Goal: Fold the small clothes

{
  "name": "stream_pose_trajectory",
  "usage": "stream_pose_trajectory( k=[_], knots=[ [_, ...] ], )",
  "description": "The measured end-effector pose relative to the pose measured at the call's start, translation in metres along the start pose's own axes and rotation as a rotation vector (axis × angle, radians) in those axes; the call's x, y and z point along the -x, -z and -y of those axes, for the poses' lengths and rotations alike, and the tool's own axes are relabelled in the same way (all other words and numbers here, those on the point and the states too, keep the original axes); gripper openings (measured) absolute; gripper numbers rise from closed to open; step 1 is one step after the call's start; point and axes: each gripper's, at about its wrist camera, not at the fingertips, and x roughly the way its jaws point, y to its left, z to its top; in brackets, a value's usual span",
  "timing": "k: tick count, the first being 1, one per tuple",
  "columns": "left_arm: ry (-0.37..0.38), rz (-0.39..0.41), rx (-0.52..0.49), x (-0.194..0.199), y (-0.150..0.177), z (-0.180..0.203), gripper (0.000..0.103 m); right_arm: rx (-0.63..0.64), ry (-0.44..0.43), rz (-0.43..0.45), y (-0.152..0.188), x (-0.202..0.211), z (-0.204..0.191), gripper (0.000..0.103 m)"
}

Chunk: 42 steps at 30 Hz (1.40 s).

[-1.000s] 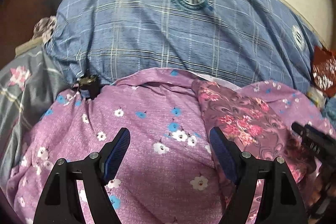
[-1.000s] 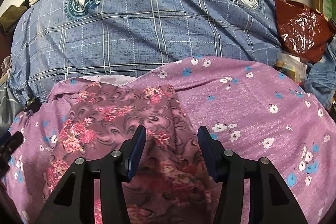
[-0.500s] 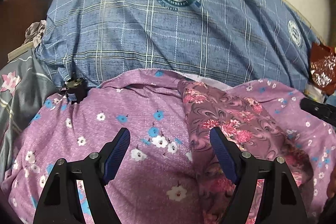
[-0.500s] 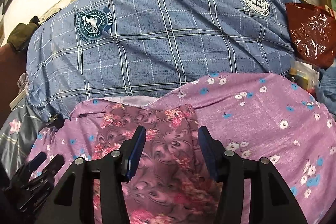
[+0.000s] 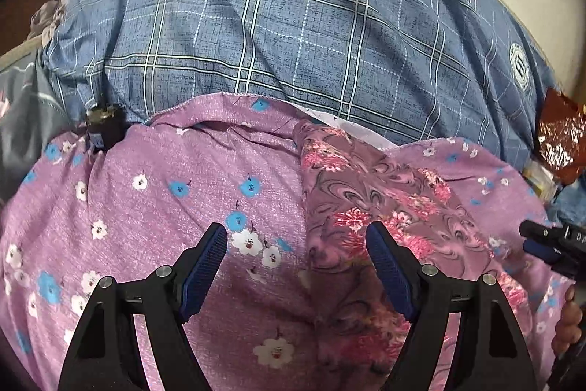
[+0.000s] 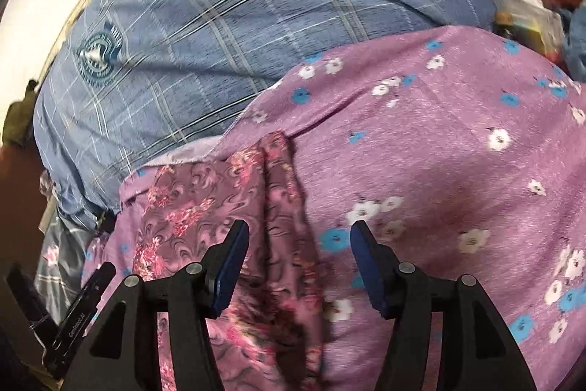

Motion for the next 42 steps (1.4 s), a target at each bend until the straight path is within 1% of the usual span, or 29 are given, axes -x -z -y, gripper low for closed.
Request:
stream_pose_trajectory(
  k=[3, 6, 10, 12, 16, 18, 20, 22, 23, 25, 26, 27, 28, 29, 30, 33, 35, 36, 37, 38, 39, 41, 42],
  knots=[
    [0.007, -0.015, -0.015, -0.004, 0.001, 0.0, 0.078, -0.003, 0.004, -0.003, 0.0, 0.006, 0.003, 0.062],
    [0.016, -0.056, -0.053, -0.011, 0.006, 0.009, 0.078, 0.004, -0.022, -0.028, 0.001, 0.003, -0.002, 0.063],
    [-0.012, -0.06, -0.137, -0.015, 0.011, 0.025, 0.078, 0.05, -0.031, -0.058, 0.006, -0.002, -0.016, 0.063],
    [-0.024, -0.062, -0.167, -0.018, 0.012, 0.029, 0.078, 0.059, -0.051, -0.077, 0.008, -0.007, -0.023, 0.062],
    [-0.022, -0.091, -0.16, -0.026, 0.014, 0.032, 0.078, 0.076, -0.052, -0.08, 0.011, -0.013, -0.034, 0.063],
    [-0.019, -0.089, -0.148, -0.027, 0.013, 0.031, 0.078, 0.101, -0.071, -0.076, 0.013, -0.015, -0.041, 0.062],
    [-0.021, -0.083, -0.14, -0.028, 0.012, 0.031, 0.078, 0.13, -0.05, -0.078, 0.015, -0.02, -0.048, 0.06],
    [-0.023, -0.085, -0.13, -0.03, 0.012, 0.03, 0.078, 0.147, -0.028, -0.109, 0.018, -0.033, -0.052, 0.059],
    [-0.018, -0.094, -0.125, -0.032, 0.012, 0.03, 0.078, 0.153, -0.022, -0.129, 0.02, -0.04, -0.053, 0.052],
    [-0.002, -0.104, -0.118, -0.034, 0.013, 0.029, 0.078, 0.155, -0.025, -0.158, 0.022, -0.049, -0.052, 0.043],
    [0.002, -0.101, -0.12, -0.034, 0.013, 0.029, 0.078, 0.163, -0.05, -0.149, 0.022, -0.046, -0.052, 0.028],
    [0.002, -0.093, -0.127, -0.032, 0.012, 0.03, 0.078, 0.178, -0.063, -0.142, 0.021, -0.041, -0.054, 0.016],
    [-0.001, -0.086, -0.132, -0.031, 0.012, 0.031, 0.078, 0.19, -0.058, -0.116, 0.019, -0.034, -0.056, 0.009],
    [-0.003, -0.08, -0.134, -0.03, 0.012, 0.031, 0.078, 0.193, -0.072, -0.091, 0.018, -0.027, -0.057, 0.007],
    [0.0, -0.074, -0.131, -0.028, 0.012, 0.031, 0.078, 0.197, -0.089, -0.062, 0.017, -0.018, -0.059, 0.007],
    [0.0, -0.073, -0.12, -0.028, 0.012, 0.028, 0.078, 0.235, -0.067, -0.042, 0.017, -0.01, -0.063, 0.006],
    [0.0, -0.083, -0.111, -0.029, 0.012, 0.026, 0.078, 0.216, -0.043, -0.074, 0.02, -0.018, -0.057, 0.007],
    [0.007, -0.09, -0.101, -0.031, 0.012, 0.024, 0.078, 0.201, -0.023, -0.105, 0.021, -0.026, -0.055, 0.007],
    [0.012, -0.096, -0.094, -0.032, 0.011, 0.023, 0.078, 0.197, 0.015, -0.144, 0.024, -0.036, -0.054, 0.014],
    [0.012, -0.098, -0.091, -0.033, 0.011, 0.022, 0.078, 0.215, 0.051, -0.153, 0.027, -0.04, -0.055, 0.025],
    [0.007, -0.097, -0.093, -0.032, 0.011, 0.022, 0.078, 0.236, 0.077, -0.129, 0.028, -0.037, -0.058, 0.027],
    [0.001, -0.089, -0.099, -0.032, 0.01, 0.023, 0.078, 0.253, 0.099, -0.102, 0.027, -0.028, -0.064, 0.038],
    [-0.003, -0.081, -0.099, -0.03, 0.009, 0.023, 0.078, 0.251, 0.104, -0.07, 0.025, -0.021, -0.066, 0.041]
  ],
)
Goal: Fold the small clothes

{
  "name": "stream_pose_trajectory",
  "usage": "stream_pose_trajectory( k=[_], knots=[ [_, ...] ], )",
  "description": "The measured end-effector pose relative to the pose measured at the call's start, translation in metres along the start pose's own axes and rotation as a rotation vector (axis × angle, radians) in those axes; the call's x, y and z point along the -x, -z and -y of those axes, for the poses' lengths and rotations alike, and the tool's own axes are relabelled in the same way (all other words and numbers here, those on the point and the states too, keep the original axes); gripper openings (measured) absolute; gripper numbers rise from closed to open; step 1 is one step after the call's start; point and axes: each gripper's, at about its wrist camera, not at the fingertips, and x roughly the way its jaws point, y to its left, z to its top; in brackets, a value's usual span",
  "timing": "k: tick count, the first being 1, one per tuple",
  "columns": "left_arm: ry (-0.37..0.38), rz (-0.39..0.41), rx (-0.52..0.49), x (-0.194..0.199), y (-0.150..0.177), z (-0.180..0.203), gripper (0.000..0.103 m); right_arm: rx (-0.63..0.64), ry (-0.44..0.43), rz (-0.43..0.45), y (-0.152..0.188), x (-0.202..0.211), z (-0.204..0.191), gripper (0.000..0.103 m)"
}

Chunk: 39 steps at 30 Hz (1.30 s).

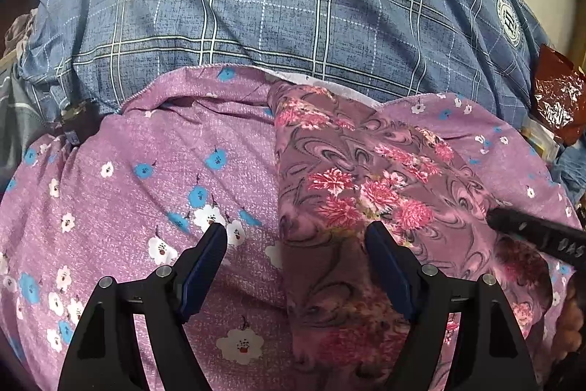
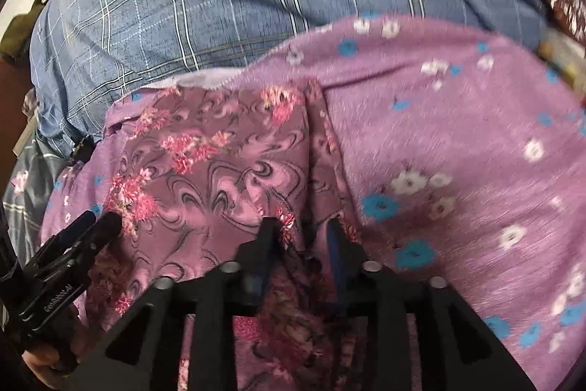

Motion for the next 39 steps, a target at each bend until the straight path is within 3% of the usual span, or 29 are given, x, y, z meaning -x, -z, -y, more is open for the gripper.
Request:
stream_pose_trajectory(
  k=[2, 6, 15, 39],
  knots=[
    [-0.005, 0.007, -0.002, 0.002, 0.0, 0.0, 0.078, 0.01, 0.035, 0.061, -0.001, 0.011, -0.004, 0.047],
    [-0.011, 0.012, -0.006, 0.003, 0.002, 0.003, 0.078, 0.067, 0.105, 0.133, -0.001, 0.025, -0.015, 0.047],
    [-0.014, 0.009, -0.02, 0.0, 0.004, 0.007, 0.078, 0.094, 0.168, 0.148, -0.003, 0.027, -0.014, 0.047],
    [-0.008, 0.005, -0.029, -0.002, 0.004, 0.011, 0.078, 0.107, 0.199, 0.152, 0.0, 0.027, -0.014, 0.047]
  ],
)
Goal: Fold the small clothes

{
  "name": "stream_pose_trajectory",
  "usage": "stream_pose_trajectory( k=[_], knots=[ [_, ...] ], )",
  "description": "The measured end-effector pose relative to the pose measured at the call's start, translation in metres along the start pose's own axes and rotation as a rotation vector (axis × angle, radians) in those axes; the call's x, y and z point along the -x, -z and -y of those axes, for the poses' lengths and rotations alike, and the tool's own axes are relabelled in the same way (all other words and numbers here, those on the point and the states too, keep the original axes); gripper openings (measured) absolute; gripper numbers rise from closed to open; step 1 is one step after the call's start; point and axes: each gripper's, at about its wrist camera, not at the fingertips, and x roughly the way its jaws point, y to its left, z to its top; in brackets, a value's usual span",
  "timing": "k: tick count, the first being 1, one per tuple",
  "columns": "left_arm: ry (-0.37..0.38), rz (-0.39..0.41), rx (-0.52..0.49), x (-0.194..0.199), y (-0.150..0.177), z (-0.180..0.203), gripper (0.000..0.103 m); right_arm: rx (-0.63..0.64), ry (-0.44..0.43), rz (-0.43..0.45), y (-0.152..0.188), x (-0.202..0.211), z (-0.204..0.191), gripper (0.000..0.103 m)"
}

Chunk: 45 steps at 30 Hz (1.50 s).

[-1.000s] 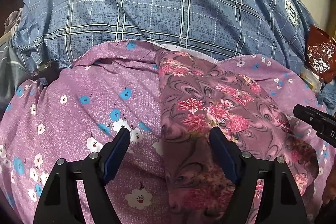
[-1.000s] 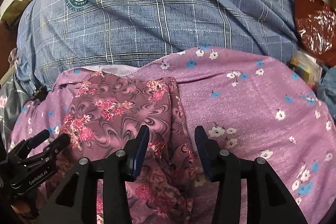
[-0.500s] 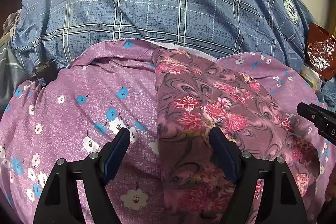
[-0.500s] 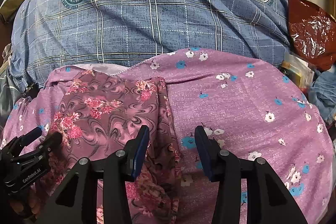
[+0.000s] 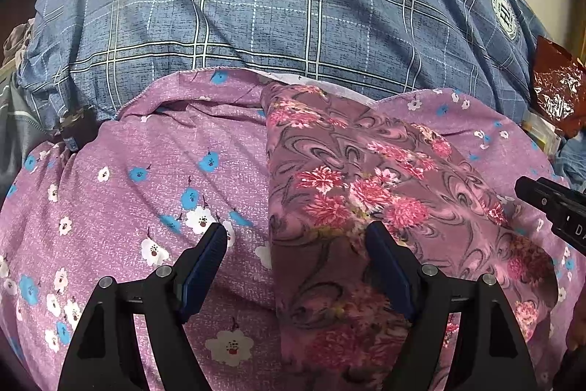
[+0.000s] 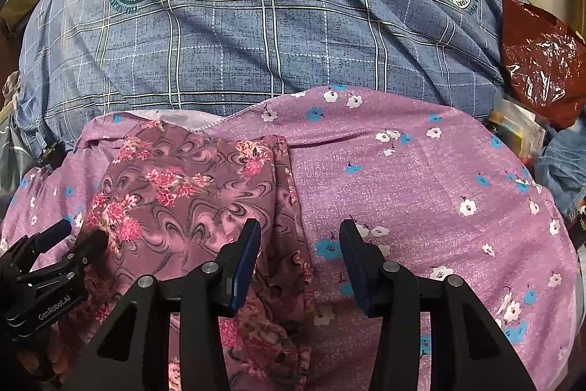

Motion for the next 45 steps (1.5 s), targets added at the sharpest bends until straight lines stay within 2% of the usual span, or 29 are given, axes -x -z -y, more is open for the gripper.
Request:
stream_pose_trajectory(
  k=[12, 23, 34, 40, 45],
  knots=[
    [0.017, -0.004, 0.0, -0.001, -0.001, -0.002, 0.078, 0.009, 0.01, -0.011, -0.001, -0.007, -0.005, 0.047],
    [0.097, -0.004, 0.009, 0.005, -0.014, -0.002, 0.078, 0.027, 0.049, -0.018, -0.002, -0.013, -0.008, 0.047],
    [0.16, -0.061, 0.024, -0.015, -0.029, -0.004, 0.078, 0.055, 0.078, -0.028, -0.005, -0.028, -0.013, 0.047],
    [0.168, -0.07, 0.058, -0.018, -0.033, -0.013, 0.078, 0.074, 0.102, -0.023, -0.007, -0.034, -0.015, 0.047],
    [0.152, -0.051, 0.041, -0.012, -0.031, -0.012, 0.078, 0.1, 0.117, -0.012, -0.006, -0.032, -0.02, 0.047]
  ],
)
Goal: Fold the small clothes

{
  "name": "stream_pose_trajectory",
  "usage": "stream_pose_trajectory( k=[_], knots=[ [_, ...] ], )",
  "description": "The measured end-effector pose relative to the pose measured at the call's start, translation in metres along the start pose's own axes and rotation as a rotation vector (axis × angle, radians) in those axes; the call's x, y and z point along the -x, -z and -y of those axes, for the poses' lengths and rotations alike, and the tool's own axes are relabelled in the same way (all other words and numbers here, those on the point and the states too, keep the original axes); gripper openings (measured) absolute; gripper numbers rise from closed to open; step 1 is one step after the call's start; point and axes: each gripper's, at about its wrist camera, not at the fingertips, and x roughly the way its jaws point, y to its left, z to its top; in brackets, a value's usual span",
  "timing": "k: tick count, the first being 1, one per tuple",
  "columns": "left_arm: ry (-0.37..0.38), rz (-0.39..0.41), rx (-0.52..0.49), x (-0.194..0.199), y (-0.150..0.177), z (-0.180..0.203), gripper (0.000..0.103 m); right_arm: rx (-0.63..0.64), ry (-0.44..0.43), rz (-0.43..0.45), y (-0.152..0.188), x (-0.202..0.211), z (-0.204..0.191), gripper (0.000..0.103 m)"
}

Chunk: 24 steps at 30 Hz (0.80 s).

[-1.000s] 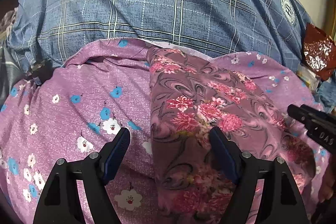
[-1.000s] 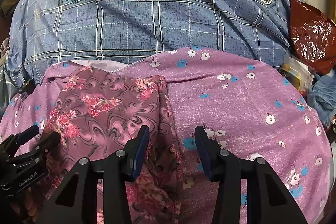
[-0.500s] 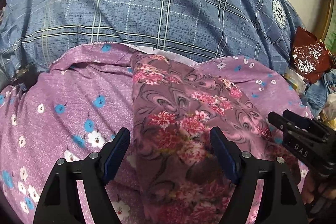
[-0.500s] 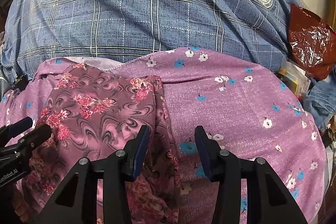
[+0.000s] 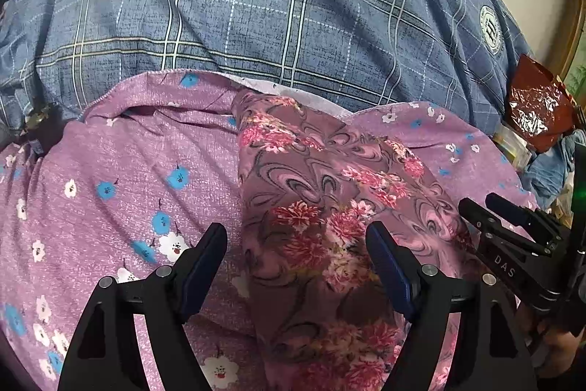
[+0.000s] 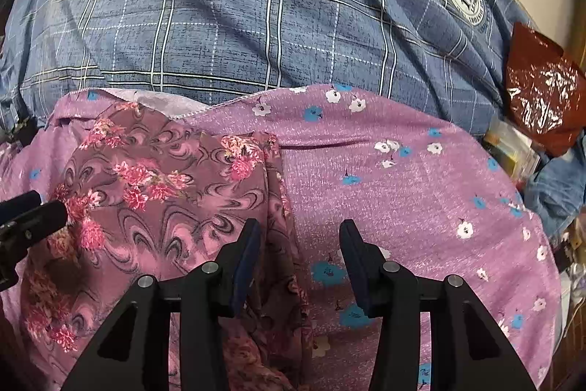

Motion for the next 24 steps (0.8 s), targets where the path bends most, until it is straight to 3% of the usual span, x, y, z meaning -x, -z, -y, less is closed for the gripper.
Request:
stream_pose_trajectory(
  k=[11, 13, 17, 19, 24],
  knots=[
    [-0.008, 0.031, -0.007, 0.016, 0.003, -0.002, 0.078, 0.044, -0.018, 0.006, 0.008, 0.009, -0.004, 0.047],
    [0.017, 0.028, 0.005, 0.019, 0.001, -0.007, 0.078, 0.007, -0.078, -0.008, 0.009, 0.011, 0.009, 0.048],
    [0.117, -0.017, 0.063, 0.018, -0.002, -0.03, 0.078, -0.197, -0.332, -0.095, 0.013, -0.002, 0.058, 0.069],
    [0.134, -0.038, 0.072, 0.015, -0.003, -0.038, 0.077, -0.316, -0.466, -0.164, 0.02, -0.019, 0.08, 0.069],
    [0.197, -0.096, 0.104, 0.004, -0.001, -0.05, 0.075, -0.497, -0.625, -0.274, 0.033, -0.054, 0.101, 0.07]
  ],
)
